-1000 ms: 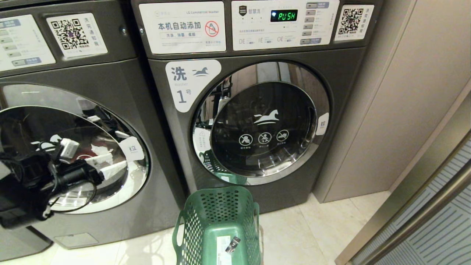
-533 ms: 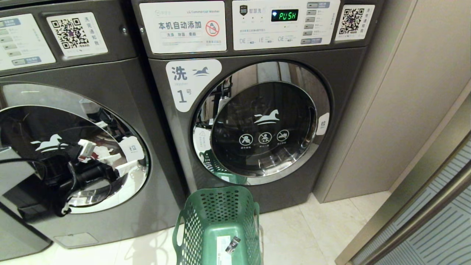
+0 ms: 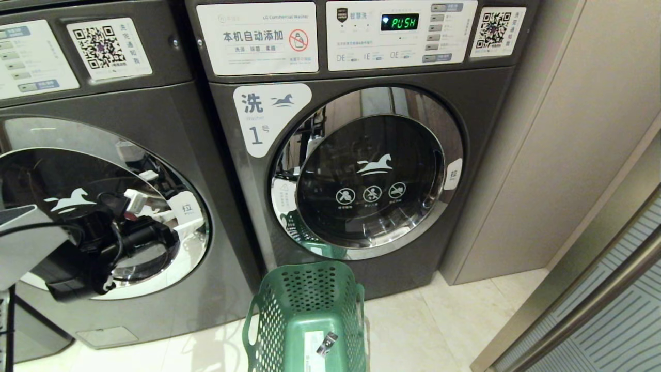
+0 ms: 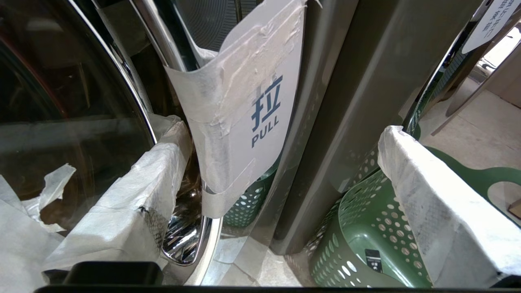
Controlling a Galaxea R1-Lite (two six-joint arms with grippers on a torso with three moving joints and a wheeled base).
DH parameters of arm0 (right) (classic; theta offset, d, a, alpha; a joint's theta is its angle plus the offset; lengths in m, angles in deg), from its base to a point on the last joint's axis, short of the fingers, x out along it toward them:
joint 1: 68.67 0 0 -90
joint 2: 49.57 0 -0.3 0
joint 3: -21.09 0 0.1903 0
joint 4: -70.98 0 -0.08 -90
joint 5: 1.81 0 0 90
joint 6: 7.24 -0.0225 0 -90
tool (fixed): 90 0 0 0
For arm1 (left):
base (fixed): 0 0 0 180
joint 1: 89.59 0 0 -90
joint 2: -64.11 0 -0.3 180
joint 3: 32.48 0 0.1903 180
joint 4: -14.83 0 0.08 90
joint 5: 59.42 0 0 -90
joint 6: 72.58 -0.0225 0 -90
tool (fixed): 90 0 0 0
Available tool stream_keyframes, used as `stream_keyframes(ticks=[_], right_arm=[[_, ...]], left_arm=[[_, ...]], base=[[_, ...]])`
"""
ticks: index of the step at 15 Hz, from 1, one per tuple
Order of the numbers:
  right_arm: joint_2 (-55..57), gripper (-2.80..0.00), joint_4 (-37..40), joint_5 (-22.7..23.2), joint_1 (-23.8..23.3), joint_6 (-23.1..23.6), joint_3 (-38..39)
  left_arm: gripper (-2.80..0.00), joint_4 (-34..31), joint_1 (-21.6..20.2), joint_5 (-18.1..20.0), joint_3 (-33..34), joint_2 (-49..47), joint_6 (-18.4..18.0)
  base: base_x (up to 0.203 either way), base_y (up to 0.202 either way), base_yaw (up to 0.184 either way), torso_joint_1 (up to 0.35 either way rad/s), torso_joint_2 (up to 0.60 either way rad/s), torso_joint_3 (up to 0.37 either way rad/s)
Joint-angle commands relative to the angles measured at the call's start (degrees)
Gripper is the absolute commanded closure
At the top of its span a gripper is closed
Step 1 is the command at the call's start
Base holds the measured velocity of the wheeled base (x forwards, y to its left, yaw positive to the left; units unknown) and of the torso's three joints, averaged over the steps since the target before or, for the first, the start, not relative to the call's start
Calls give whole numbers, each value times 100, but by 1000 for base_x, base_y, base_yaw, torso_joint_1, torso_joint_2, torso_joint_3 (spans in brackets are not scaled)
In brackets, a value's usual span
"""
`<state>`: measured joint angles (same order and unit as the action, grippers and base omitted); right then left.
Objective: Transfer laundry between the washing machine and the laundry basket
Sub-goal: Open the lid of the washing machine
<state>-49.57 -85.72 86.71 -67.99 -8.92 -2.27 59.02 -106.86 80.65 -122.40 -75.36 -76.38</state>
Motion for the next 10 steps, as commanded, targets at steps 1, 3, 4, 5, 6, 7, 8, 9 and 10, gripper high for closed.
stream_keyframes(ticks=[1, 3, 4, 5, 6, 7, 8, 9, 10], right_arm=[[9, 0, -1, -1, 2, -7, 0], [9, 0, -1, -1, 2, -8, 0], [9, 0, -1, -1, 2, 1, 0], [9, 0, -1, -1, 2, -7, 0], [9, 0, -1, -1, 2, 1, 0], [9, 0, -1, -1, 2, 1, 0], [9, 0, -1, -1, 2, 0, 0], [9, 0, -1, -1, 2, -8, 0], [9, 0, -1, -1, 2, -1, 0]], left_arm=[[-280, 55, 42, 6, -131, -66, 19], [-280, 67, 57, 112, -245, -152, 197], [-280, 81, 57, 212, -308, -214, 259], [-280, 82, 56, 282, -372, -270, 274], [-280, 82, 53, 380, -470, -354, 294], [-280, 82, 57, 507, -570, -432, 299], [-280, 82, 57, 665, -645, -493, 300], [-280, 82, 57, 861, -648, -494, 300], [-280, 82, 57, 1090, -640, -500, 300]], base=[[0, 0, 0, 0, 0, 0], [0, 0, 0, 0, 0, 0], [0, 0, 0, 0, 0, 0], [0, 0, 0, 0, 0, 0], [0, 0, 0, 0, 0, 0], [0, 0, 0, 0, 0, 0], [0, 0, 0, 0, 0, 0], [0, 0, 0, 0, 0, 0], [0, 0, 0, 0, 0, 0]])
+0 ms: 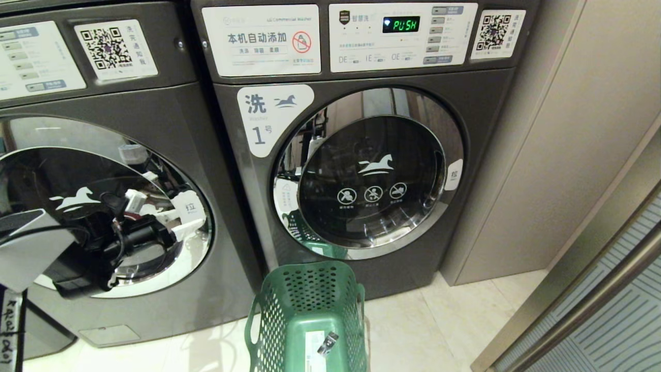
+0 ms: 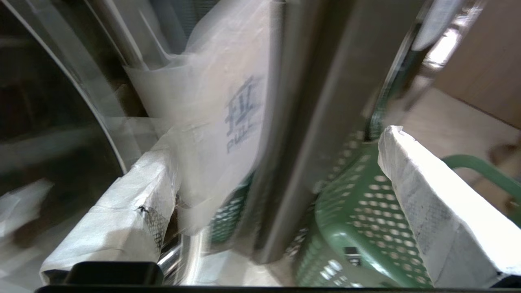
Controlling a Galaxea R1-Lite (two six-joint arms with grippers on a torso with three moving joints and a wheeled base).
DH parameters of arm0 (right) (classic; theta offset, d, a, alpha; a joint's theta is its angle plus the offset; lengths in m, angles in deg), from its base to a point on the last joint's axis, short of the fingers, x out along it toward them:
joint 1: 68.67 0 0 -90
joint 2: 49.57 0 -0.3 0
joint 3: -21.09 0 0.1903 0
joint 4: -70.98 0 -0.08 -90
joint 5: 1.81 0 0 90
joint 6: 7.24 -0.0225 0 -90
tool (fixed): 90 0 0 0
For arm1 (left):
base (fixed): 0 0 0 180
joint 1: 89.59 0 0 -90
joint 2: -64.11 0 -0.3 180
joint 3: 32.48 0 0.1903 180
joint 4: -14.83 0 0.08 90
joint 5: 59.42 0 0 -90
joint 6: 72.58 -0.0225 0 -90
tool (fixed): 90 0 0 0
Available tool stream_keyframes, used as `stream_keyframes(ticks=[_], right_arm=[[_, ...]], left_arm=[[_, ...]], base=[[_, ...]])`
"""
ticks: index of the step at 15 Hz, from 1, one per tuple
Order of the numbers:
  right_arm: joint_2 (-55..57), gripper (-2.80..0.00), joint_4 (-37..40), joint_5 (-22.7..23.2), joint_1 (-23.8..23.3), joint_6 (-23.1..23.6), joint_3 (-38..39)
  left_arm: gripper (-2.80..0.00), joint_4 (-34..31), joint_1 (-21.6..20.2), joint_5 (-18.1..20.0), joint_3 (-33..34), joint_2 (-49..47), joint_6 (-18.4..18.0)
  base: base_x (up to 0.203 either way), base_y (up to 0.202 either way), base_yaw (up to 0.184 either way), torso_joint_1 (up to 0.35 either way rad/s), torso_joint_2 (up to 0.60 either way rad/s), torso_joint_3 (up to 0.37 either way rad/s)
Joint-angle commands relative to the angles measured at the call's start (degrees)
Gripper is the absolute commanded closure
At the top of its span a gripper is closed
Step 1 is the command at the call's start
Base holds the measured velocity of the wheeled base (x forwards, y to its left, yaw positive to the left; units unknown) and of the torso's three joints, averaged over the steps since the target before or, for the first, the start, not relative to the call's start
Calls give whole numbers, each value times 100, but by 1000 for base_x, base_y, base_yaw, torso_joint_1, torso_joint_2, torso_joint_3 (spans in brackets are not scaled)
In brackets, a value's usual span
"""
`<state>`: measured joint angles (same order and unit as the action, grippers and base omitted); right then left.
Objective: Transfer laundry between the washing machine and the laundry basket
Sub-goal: Open the lid of the washing machine
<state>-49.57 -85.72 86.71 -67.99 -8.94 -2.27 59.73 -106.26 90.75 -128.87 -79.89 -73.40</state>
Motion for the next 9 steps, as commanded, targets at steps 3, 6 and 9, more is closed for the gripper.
stream_keyframes(ticks=[3, 6, 9], right_arm=[[9, 0, -1, -1, 2, -5, 0], [9, 0, -1, -1, 2, -5, 0], [9, 0, -1, -1, 2, 2, 0]], left_arm=[[-280, 20, -21, 394, 46, -36, -6], [-280, 194, -81, 427, 327, 17, 3], [-280, 457, -323, 818, 843, 85, 3]], base=[[0, 0, 0, 0, 0, 0], [0, 0, 0, 0, 0, 0], [0, 0, 0, 0, 0, 0]])
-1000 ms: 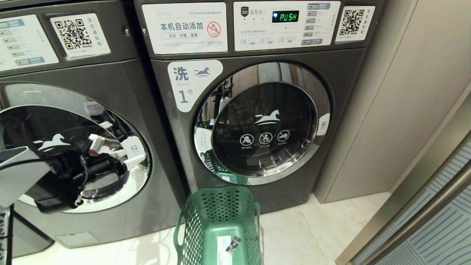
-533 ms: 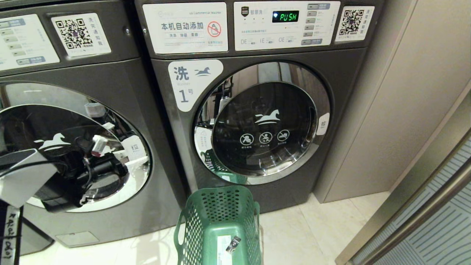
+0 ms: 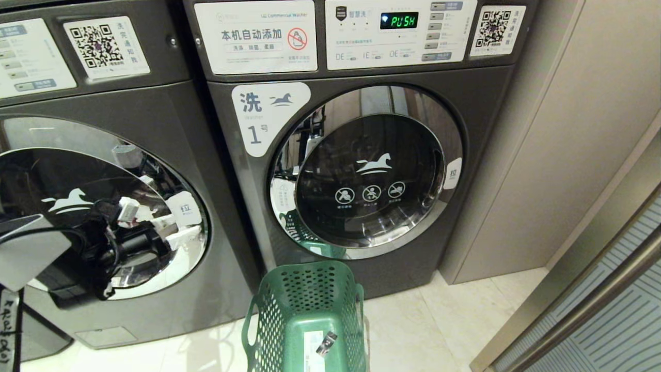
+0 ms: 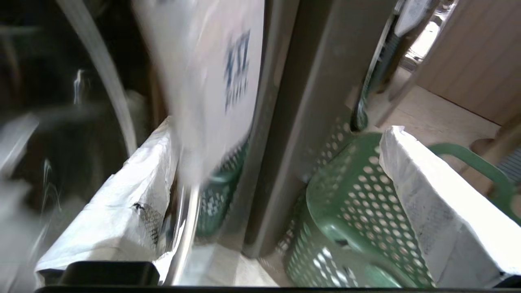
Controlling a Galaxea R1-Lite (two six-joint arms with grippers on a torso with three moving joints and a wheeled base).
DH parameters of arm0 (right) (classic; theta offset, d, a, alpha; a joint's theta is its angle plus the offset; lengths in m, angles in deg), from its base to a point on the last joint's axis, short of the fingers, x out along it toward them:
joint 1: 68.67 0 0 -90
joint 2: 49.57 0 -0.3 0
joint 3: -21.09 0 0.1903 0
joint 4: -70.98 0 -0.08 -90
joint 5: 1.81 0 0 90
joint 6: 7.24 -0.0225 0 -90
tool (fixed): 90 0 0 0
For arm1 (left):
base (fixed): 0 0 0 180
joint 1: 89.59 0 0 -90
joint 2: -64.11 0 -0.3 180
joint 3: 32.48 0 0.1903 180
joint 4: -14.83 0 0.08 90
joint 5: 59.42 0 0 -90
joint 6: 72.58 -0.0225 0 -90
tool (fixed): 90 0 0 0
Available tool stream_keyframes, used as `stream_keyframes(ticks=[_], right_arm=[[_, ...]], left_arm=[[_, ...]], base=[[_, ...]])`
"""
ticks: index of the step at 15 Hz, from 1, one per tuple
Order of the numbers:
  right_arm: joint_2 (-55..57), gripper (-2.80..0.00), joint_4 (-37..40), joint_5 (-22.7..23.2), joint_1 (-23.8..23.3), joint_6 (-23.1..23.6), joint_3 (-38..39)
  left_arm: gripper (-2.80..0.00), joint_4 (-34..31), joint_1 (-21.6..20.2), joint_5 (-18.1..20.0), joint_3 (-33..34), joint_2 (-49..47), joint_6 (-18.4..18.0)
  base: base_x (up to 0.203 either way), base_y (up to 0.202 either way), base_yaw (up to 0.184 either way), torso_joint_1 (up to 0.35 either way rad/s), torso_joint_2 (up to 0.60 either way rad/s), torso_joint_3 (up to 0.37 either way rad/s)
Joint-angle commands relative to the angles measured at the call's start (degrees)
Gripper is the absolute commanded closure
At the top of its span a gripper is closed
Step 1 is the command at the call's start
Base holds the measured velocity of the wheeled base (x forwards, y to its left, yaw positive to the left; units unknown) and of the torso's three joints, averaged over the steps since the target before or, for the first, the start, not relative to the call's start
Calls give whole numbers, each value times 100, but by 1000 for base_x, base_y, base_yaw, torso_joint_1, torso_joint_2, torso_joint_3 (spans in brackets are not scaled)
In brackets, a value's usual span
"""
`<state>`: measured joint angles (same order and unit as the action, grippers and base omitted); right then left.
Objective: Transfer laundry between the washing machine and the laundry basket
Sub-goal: Open the lid of the washing machine
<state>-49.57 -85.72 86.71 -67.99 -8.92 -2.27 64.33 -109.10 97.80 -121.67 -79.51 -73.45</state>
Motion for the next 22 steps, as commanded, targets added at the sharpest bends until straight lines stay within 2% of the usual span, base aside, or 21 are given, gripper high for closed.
stream_keyframes(ticks=[1, 3, 7, 11, 14, 16, 19, 21, 22], right_arm=[[9, 0, -1, -1, 2, -7, 0], [9, 0, -1, -1, 2, 1, 0], [9, 0, -1, -1, 2, 1, 0], [9, 0, -1, -1, 2, -4, 0], [9, 0, -1, -1, 2, 1, 0], [9, 0, -1, -1, 2, -7, 0], [9, 0, -1, -1, 2, -5, 0], [9, 0, -1, -1, 2, 1, 0], [9, 0, -1, -1, 2, -2, 0]], left_arm=[[-280, 126, -176, 328, 254, 70, 8], [-280, 254, -363, 508, 347, 101, 6], [-280, 254, -519, 499, 344, 98, -6], [-280, 257, -723, 319, 553, 186, -60], [-280, 263, -901, 110, 455, 331, -68], [-280, 251, -871, 37, 246, 323, -25], [-280, 232, -565, -32, -17, 252, -26], [-280, 213, -357, -287, -320, 149, 3], [-280, 211, -255, -386, -433, 98, 145]], base=[[0, 0, 0, 0, 0, 0], [0, 0, 0, 0, 0, 0], [0, 0, 0, -6, 1, 2], [0, 0, 0, 0, 0, 0], [0, 0, 0, 0, 0, 0], [0, 0, 0, 0, 0, 0], [0, 0, 0, 0, 0, 0], [0, 0, 0, 0, 0, 0], [0, 0, 0, 0, 0, 0]])
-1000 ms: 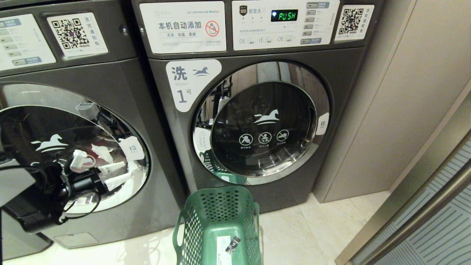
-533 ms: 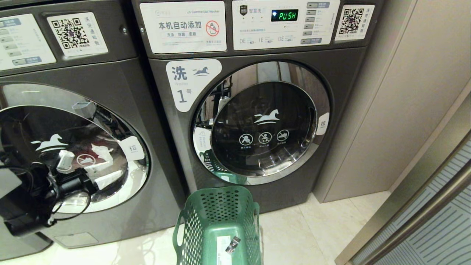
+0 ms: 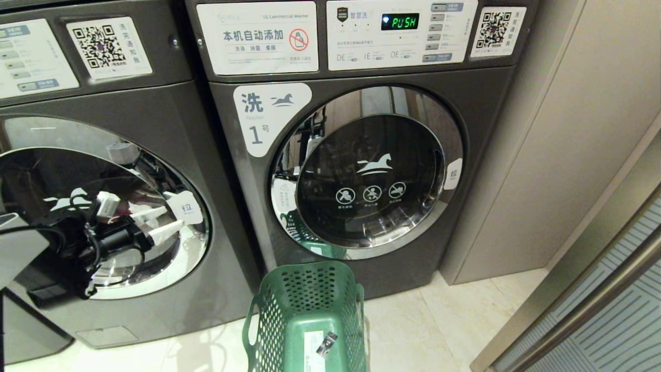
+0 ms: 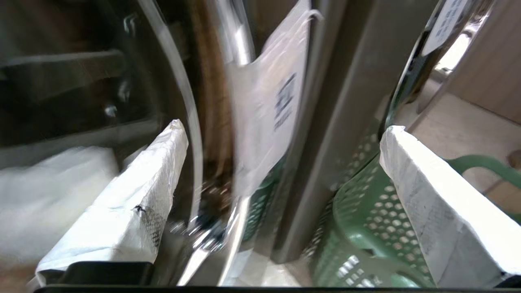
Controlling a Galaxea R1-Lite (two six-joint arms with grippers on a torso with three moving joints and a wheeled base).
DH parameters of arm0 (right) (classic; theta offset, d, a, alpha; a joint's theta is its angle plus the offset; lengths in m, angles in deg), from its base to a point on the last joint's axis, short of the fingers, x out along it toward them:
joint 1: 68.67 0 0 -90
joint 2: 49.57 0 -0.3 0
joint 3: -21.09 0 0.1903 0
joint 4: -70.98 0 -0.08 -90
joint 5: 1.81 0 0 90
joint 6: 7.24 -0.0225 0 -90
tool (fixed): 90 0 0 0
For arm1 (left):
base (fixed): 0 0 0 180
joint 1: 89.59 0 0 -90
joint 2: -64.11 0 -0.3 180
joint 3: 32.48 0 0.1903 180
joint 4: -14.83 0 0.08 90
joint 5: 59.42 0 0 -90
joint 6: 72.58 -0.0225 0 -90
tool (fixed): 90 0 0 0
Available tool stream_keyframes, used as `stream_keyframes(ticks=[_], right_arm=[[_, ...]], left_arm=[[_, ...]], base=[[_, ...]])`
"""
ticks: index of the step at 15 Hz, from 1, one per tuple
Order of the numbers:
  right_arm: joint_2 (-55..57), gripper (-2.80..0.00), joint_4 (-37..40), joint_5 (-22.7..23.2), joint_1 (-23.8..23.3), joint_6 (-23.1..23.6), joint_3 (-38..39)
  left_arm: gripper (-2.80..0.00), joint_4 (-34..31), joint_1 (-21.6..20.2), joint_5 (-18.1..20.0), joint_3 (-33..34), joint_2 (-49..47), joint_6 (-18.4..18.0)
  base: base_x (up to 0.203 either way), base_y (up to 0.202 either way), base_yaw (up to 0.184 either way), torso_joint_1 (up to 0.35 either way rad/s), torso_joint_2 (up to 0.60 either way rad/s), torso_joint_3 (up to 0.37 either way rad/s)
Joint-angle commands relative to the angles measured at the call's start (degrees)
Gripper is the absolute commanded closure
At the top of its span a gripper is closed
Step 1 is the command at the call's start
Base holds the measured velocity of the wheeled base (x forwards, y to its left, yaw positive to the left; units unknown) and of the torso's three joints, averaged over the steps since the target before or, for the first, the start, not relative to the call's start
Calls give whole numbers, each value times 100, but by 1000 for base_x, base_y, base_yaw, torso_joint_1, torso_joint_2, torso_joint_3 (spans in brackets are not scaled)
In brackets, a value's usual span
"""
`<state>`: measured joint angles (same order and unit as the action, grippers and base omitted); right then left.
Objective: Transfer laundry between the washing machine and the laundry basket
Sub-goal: Open the lid of the washing machine
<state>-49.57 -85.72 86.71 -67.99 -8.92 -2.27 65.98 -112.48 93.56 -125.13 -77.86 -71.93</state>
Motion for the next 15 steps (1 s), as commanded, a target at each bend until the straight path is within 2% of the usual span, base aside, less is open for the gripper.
stream_keyframes(ticks=[1, 12, 14, 15], right_arm=[[9, 0, -1, -1, 2, -8, 0], [9, 0, -1, -1, 2, -5, 0], [9, 0, -1, -1, 2, -7, 0], [9, 0, -1, -1, 2, -7, 0]], left_arm=[[-280, 45, 149, -43, -160, -99, 86], [-280, 80, 453, -23, -27, -208, 125], [-280, 80, 461, 73, -51, -217, 137], [-280, 87, 480, 237, -128, -233, 143]], base=[[0, 0, 0, 0, 0, 0], [0, 0, 0, 0, 0, 0], [0, 0, 0, 0, 0, 0], [0, 0, 0, 0, 0, 0]])
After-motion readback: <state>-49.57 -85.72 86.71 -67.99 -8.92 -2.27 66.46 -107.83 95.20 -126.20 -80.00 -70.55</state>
